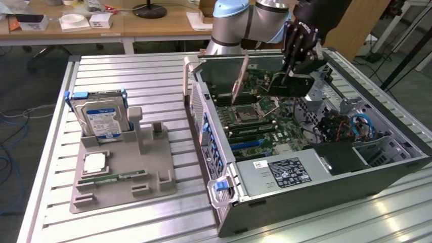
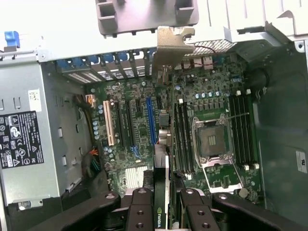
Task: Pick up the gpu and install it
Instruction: 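Insert the gpu into the slot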
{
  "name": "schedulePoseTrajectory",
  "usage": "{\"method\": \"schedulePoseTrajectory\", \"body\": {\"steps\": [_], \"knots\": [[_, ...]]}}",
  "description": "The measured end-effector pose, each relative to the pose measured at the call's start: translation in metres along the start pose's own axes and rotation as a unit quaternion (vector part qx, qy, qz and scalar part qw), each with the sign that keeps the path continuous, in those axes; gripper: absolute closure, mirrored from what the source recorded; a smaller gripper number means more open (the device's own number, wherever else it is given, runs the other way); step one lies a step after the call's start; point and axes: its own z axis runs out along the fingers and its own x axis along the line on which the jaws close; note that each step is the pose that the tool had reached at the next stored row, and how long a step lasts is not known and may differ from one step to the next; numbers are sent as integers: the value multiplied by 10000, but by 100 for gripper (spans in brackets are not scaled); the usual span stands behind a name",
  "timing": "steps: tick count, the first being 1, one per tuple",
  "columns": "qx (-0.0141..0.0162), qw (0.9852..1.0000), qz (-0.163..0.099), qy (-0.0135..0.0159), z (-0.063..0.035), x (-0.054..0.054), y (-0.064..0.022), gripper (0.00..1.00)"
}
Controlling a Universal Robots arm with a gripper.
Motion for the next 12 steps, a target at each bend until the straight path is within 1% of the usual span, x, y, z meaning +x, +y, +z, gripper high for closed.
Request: {"method": "schedulePoseTrajectory", "body": {"steps": [6,12], "knots": [[-7,9996,-270,12,0,0,-3,74],[-13,9986,-536,23,0,-1,-6,74]]}}
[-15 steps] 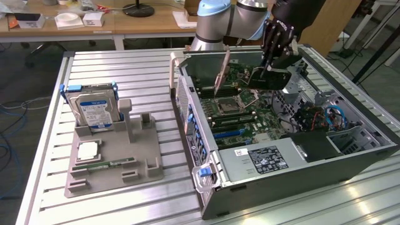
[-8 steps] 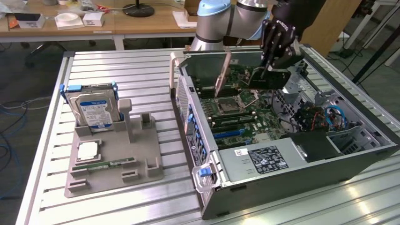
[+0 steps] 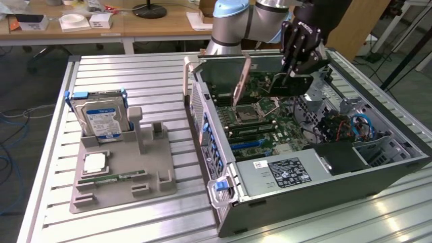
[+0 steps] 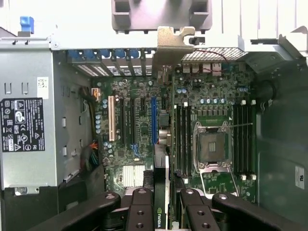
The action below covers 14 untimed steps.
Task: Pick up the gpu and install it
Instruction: 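Insert the gpu into the slot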
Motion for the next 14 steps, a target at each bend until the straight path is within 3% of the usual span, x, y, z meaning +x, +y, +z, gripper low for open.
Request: {"method": "schedulePoseTrajectory", "body": {"steps": [6,14], "knots": [[-6,9997,-233,10,0,0,-4,74],[-4,9997,-245,7,0,-1,-5,74]]}}
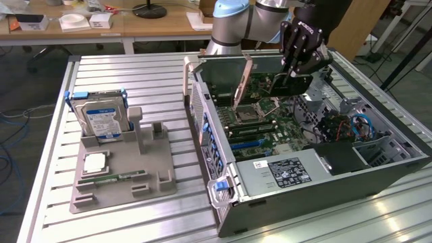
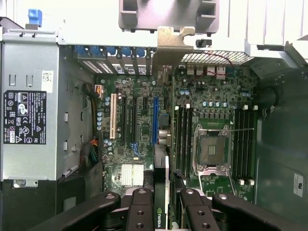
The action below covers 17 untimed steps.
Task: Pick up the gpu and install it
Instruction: 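Insert the gpu into the slot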
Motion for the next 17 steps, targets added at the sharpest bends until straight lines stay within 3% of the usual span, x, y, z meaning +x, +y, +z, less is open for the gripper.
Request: {"method": "schedulePoseTrajectory", "body": {"steps": [1,3,6,17], "knots": [[11,10000,-1,-10,0,0,0,74],[70,10000,-3,-24,0,0,1,74],[127,9999,-5,-26,6,0,1,74],[155,9999,0,-26,33,1,1,74]]}}
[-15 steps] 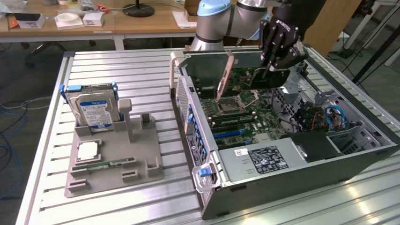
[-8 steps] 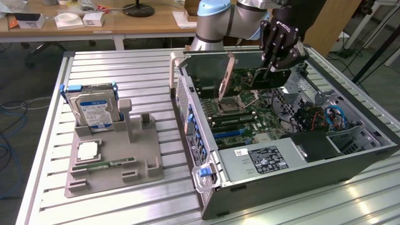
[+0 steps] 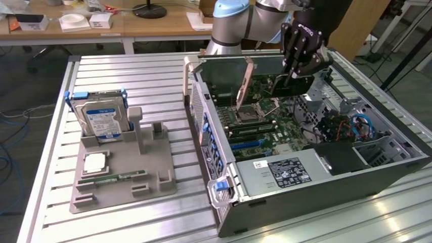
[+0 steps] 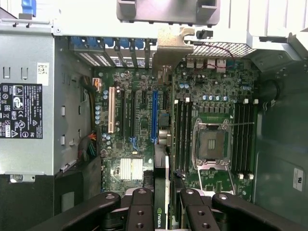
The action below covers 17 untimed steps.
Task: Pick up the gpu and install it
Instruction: 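Insert the gpu into the slot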
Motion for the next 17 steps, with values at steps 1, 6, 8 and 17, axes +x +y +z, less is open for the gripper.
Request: {"method": "schedulePoseTrajectory", "body": {"steps": [1,6,8,17], "knots": [[2,10000,3,0,2,0,0,74],[8,10000,11,0,7,0,2,74],[8,10000,12,-1,9,0,2,74],[8,10000,12,0,57,2,1,74]]}}
